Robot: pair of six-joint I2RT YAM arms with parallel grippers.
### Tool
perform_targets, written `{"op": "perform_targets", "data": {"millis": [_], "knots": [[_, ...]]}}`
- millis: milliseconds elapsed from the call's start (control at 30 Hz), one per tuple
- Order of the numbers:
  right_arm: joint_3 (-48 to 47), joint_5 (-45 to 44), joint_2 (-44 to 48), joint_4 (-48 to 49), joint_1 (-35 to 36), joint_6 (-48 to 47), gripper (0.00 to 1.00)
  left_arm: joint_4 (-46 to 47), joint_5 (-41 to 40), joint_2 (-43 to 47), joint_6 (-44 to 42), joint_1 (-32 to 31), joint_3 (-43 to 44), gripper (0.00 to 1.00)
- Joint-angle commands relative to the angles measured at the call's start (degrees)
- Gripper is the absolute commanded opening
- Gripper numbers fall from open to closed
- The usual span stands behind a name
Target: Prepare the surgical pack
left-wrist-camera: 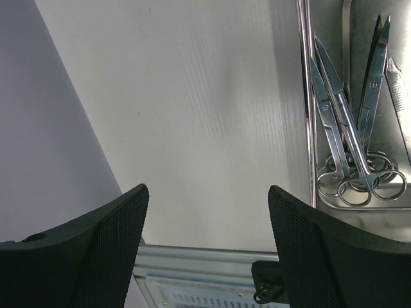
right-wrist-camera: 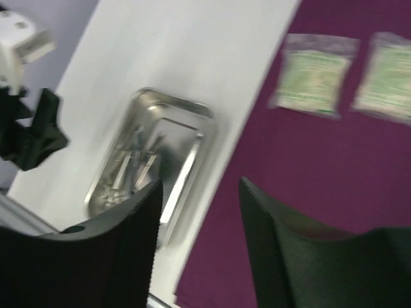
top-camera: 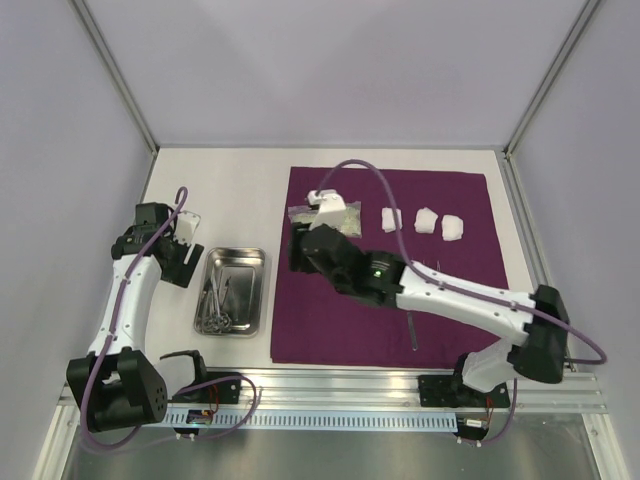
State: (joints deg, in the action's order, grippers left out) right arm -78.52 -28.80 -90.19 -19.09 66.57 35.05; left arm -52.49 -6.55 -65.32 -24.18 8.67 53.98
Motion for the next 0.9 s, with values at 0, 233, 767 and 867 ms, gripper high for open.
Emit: {"op": "perform_targets", "data": {"millis": [0, 233, 767, 867], "knots": [[9.33, -14.00, 9.05, -16.12, -0.65, -0.97, 0.58, -1.12, 0.83, 1.86, 0.01, 0.30, 2.19, 0.84], [24.96, 2.75, 20.75, -40.66, -8.63, 18.46, 0.50, -1.74, 1.53, 1.86, 0.54, 0.21, 2.10, 0.84], [42.66, 15.70, 24.46, -31.45, -21.12, 15.85, 0.44, -1.65, 4.88, 0.98, 0.98, 0.30, 3.06, 0.84], [42.05, 16.23, 21.56, -30.22, -23.41, 13.12, 0.42, -1.83, 4.88, 0.98, 1.07, 0.30, 3.33, 0.85]]}}
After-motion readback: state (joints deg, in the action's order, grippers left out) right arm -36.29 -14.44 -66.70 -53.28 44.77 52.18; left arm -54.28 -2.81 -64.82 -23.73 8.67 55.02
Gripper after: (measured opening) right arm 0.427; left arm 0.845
